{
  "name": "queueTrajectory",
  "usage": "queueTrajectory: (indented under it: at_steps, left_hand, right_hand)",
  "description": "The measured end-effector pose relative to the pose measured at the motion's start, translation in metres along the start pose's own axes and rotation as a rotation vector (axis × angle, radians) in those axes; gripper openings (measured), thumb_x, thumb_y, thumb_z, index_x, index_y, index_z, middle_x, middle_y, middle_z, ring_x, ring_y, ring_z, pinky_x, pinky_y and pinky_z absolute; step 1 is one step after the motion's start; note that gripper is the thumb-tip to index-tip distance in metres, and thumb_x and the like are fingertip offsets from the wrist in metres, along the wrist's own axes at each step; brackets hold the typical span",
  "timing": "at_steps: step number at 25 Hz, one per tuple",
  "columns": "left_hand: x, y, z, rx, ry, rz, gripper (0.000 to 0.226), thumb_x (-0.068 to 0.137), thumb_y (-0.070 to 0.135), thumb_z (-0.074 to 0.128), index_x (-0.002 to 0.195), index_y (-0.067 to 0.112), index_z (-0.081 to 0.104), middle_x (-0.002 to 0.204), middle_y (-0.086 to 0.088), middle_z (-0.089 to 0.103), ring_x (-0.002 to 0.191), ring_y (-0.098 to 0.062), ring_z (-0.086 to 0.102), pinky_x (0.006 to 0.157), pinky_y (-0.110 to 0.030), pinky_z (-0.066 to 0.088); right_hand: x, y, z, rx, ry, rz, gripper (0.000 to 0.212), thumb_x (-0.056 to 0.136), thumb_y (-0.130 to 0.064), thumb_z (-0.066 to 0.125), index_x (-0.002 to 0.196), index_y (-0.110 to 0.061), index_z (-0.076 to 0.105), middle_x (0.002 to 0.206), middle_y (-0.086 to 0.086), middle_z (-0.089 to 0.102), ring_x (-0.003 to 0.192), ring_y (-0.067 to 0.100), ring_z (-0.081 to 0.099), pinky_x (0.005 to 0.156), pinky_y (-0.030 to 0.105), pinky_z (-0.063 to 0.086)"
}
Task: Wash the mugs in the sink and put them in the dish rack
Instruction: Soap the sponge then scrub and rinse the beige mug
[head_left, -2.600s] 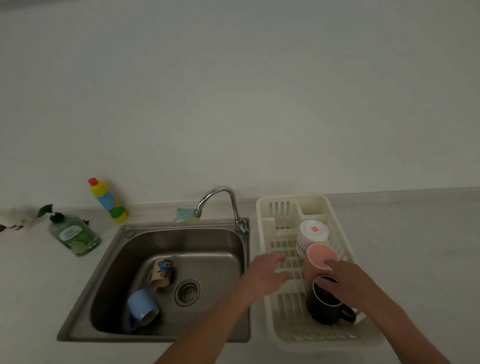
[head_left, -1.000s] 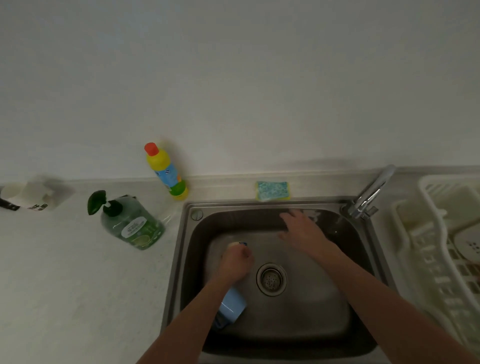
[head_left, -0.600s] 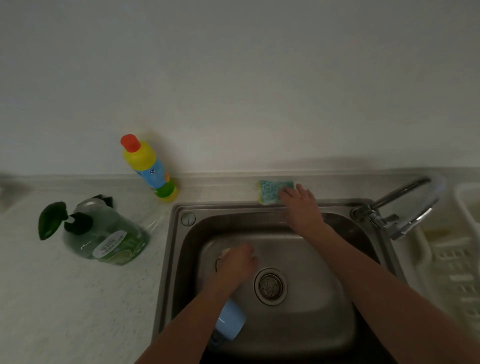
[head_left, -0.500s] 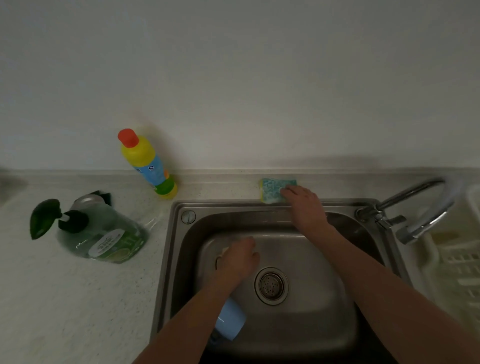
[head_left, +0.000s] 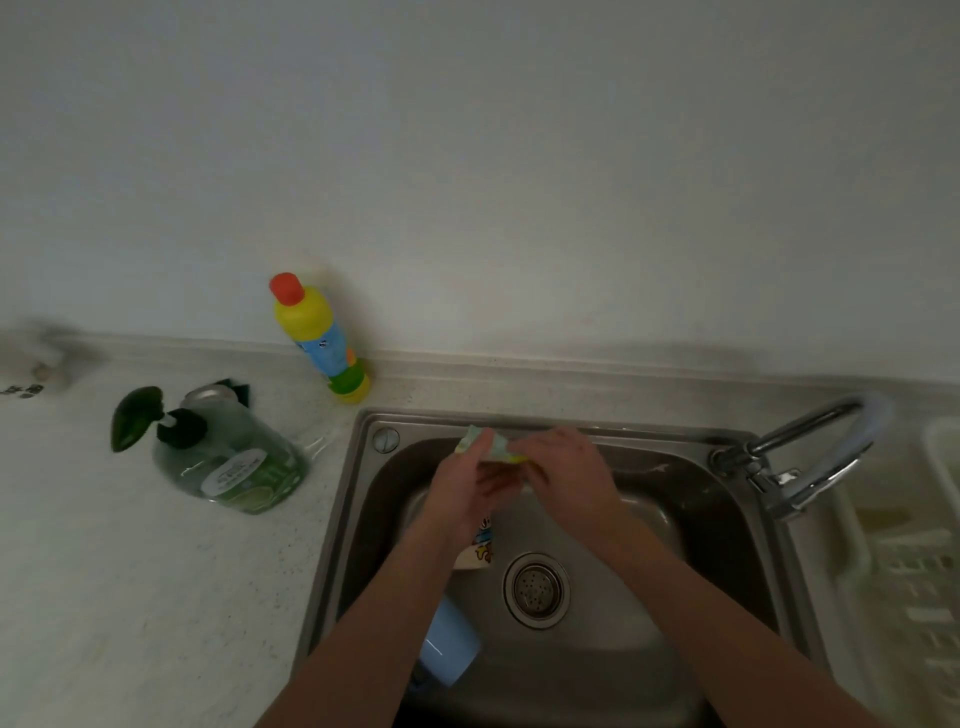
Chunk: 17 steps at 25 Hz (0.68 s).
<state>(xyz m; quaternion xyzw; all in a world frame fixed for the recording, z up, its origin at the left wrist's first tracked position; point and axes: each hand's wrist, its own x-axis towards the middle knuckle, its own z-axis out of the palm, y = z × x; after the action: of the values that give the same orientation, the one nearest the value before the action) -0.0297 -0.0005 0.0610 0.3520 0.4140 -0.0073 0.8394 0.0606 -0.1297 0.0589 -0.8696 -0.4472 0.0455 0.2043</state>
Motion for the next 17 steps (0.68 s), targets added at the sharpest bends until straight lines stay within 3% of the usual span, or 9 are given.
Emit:
queueTrajectory:
  at_steps: [4,6,9,12,17]
  left_hand:
    - [-0.049,0.014,-0.018,-0.117,0.100,0.107,0.017,0.100,0.006,0.048,0.105,-0.005,0.060,0.100,-0.025,0.068,0.081,-0.029,0.070,0.066,-0.034,0.060]
    - [-0.077,0.027,-0.038,-0.123,0.142,0.201,0.017,0.098,-0.001,0.045,0.103,-0.005,0.061,0.090,-0.021,0.070,0.072,-0.024,0.070,0.062,-0.031,0.059]
    - [-0.112,0.044,-0.075,-0.191,0.214,0.323,0.019,0.098,-0.005,0.045,0.111,-0.008,0.059,0.092,-0.021,0.073,0.081,-0.029,0.071,0.074,-0.038,0.060]
    - [-0.149,0.065,-0.113,-0.251,0.275,0.423,0.018,0.097,-0.005,0.049,0.112,-0.003,0.058,0.101,-0.020,0.070,0.087,-0.028,0.071,0.069,-0.033,0.062]
    - [-0.188,0.106,-0.175,-0.281,0.279,0.489,0.023,0.097,-0.001,0.052,0.120,0.002,0.056,0.112,-0.017,0.070,0.103,-0.030,0.069,0.078,-0.036,0.061]
  right_hand:
    - [-0.009,-0.054,-0.009,0.121,-0.057,-0.186,0.031,0.090,-0.032,0.053,0.115,-0.024,0.070,0.108,-0.008,0.071,0.099,0.016,0.062,0.091,0.036,0.048]
    - [-0.006,-0.081,-0.014,0.220,-0.106,-0.211,0.038,0.089,-0.047,0.054,0.115,-0.025,0.071,0.114,-0.008,0.070,0.105,0.015,0.063,0.094,0.037,0.049]
    - [0.005,-0.124,-0.036,0.355,-0.199,-0.209,0.040,0.092,-0.052,0.052,0.110,-0.023,0.073,0.110,-0.007,0.071,0.102,0.006,0.062,0.093,0.026,0.049]
    - [0.027,-0.169,-0.057,0.431,-0.203,-0.175,0.029,0.097,-0.039,0.058,0.117,-0.022,0.071,0.112,-0.009,0.070,0.097,-0.003,0.060,0.085,0.010,0.044]
    - [0.086,-0.261,-0.058,0.468,-0.269,-0.085,0.039,0.100,-0.043,0.051,0.134,-0.026,0.059,0.128,-0.010,0.062,0.109,0.002,0.056,0.088,0.021,0.042]
